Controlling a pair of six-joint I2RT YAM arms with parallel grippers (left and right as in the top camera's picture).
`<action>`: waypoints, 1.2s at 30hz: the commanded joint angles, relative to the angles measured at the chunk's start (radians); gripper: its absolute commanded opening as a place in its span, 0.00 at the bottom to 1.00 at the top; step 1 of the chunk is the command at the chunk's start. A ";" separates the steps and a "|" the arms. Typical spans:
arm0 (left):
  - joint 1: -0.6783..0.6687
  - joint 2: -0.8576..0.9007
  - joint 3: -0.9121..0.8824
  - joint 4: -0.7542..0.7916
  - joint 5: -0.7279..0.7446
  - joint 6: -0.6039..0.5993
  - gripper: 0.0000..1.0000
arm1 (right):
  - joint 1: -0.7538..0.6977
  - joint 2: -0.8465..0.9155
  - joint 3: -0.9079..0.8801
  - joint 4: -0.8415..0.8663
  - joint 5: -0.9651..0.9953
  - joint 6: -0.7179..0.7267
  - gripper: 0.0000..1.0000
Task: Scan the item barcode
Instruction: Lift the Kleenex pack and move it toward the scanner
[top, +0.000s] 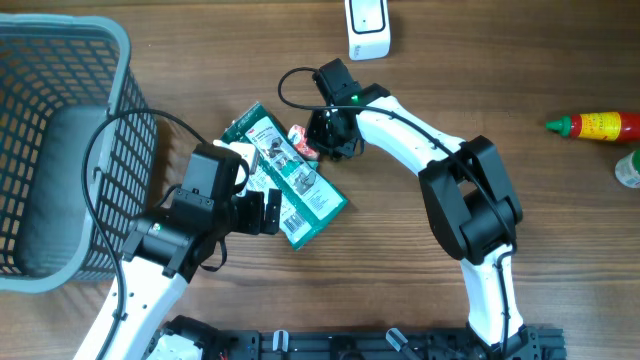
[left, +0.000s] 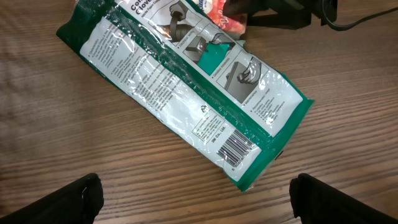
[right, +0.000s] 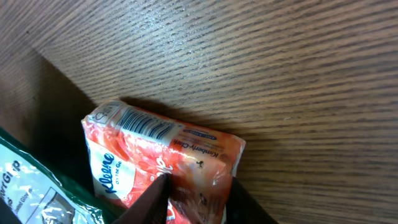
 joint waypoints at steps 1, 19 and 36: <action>0.005 0.000 -0.003 -0.001 0.015 0.016 1.00 | 0.009 0.022 -0.010 0.005 -0.001 -0.045 0.09; 0.005 0.000 -0.003 -0.001 0.015 0.016 1.00 | -0.205 -0.157 -0.007 0.014 -0.144 -0.715 0.04; 0.005 0.000 -0.003 -0.001 0.014 0.016 1.00 | -0.389 -0.274 -0.007 -0.343 -0.834 -1.652 0.04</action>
